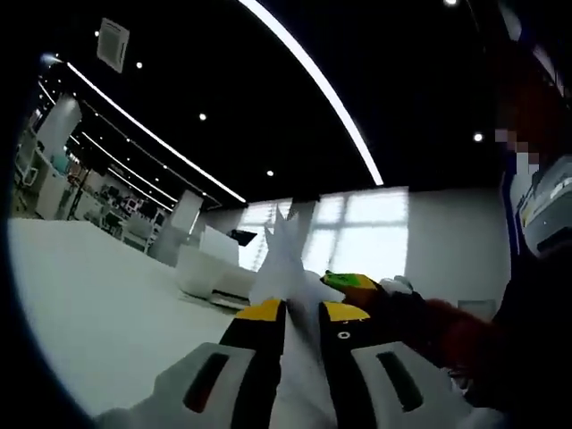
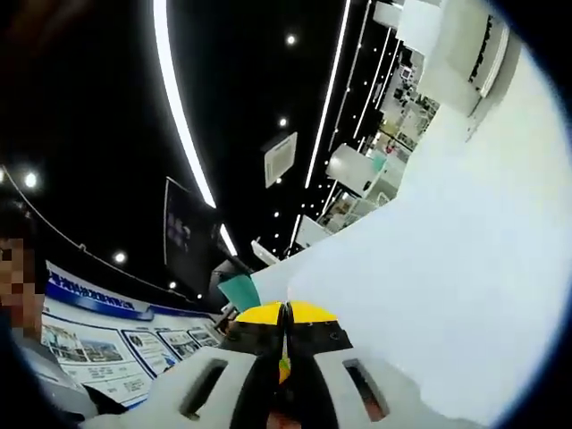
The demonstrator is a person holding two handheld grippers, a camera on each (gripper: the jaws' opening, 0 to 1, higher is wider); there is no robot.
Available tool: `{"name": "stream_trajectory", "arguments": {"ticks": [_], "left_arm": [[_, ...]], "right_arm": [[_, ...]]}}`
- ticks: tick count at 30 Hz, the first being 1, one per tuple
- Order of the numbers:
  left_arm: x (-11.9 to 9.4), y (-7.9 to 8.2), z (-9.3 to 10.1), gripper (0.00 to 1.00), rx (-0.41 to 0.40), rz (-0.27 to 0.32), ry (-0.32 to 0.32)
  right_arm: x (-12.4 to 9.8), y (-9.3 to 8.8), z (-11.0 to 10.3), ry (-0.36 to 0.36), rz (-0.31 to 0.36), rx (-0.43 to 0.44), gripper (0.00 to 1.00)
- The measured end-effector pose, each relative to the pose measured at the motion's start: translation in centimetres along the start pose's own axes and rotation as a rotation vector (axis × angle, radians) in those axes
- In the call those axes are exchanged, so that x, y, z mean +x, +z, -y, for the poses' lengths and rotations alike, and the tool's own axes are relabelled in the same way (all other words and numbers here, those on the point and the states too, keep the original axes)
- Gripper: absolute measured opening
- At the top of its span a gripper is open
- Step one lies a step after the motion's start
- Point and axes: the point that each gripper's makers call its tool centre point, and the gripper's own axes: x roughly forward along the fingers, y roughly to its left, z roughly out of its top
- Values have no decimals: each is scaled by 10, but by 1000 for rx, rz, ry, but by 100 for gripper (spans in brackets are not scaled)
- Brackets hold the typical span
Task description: Organize the stack of printing papers by aligning and flattening the scattered papers on the table
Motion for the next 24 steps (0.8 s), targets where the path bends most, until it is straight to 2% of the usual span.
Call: {"name": "stream_trajectory", "arguments": {"ticks": [7,9,10,15,24], "left_arm": [[-2,6,2,22,-46,37,-27],[-2,11,7,26,-83,66,-57],[-2,11,10,29,-103,64,-72],[5,1,19,30,-61,10,-98],[7,-9,22,29,18,-42,-97]], "right_arm": [[-1,1,-3,6,6,11,0],[-1,1,-1,-3,9,8,0],[-1,1,-1,-2,10,11,0],[0,1,-4,2,12,20,0],[1,-4,-4,0,8,45,0]]}}
